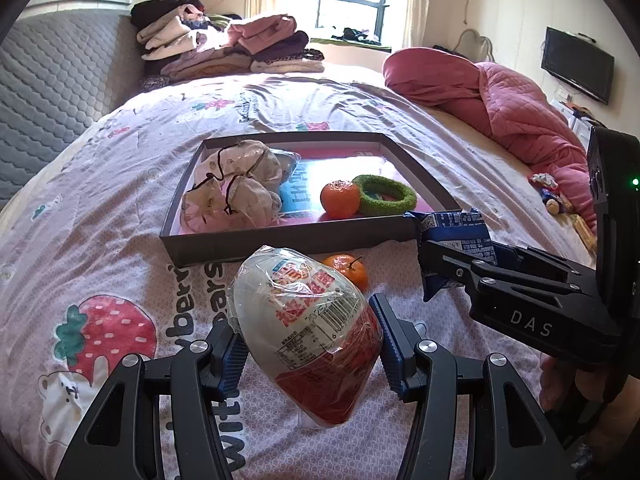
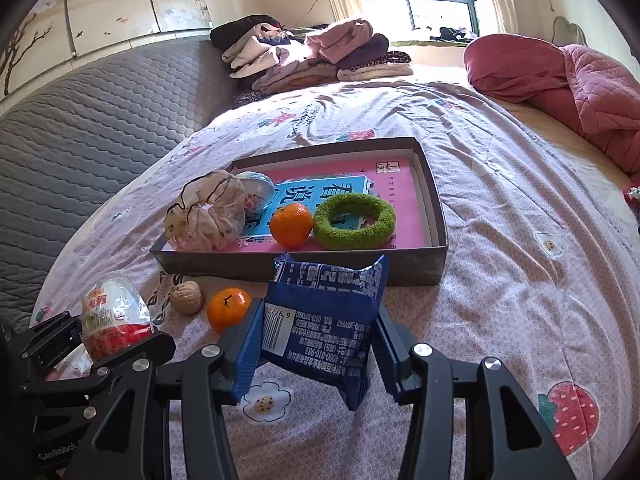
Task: Organize objects
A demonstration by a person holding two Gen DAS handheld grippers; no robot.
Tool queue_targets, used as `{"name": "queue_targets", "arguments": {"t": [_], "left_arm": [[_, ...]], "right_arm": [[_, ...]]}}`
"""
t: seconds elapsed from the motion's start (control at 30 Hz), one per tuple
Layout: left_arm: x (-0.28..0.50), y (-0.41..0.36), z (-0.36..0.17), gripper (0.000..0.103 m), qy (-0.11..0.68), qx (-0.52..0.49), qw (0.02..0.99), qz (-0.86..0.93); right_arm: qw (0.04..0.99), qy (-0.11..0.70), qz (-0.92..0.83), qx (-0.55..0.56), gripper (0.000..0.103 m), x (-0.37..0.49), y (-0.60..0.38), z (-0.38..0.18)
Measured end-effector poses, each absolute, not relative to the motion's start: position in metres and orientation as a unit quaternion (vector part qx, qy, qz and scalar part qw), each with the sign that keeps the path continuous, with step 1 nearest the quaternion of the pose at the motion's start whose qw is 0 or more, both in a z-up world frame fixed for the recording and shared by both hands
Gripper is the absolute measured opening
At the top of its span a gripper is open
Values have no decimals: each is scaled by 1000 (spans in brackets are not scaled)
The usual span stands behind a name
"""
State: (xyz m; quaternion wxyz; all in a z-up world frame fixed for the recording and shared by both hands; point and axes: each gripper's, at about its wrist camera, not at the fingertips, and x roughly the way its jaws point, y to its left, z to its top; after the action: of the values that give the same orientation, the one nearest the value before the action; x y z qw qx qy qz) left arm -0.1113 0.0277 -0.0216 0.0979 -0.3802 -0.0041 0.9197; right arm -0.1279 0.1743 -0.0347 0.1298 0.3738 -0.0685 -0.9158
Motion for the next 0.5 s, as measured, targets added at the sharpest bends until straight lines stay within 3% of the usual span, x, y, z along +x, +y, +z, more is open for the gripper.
{"name": "queue_targets", "arguments": {"t": [0.5], "left_arm": [[-112, 29, -6, 58, 5, -354, 93, 931]], "right_arm": [[133, -56, -925, 350, 50, -121, 174, -20]]}}
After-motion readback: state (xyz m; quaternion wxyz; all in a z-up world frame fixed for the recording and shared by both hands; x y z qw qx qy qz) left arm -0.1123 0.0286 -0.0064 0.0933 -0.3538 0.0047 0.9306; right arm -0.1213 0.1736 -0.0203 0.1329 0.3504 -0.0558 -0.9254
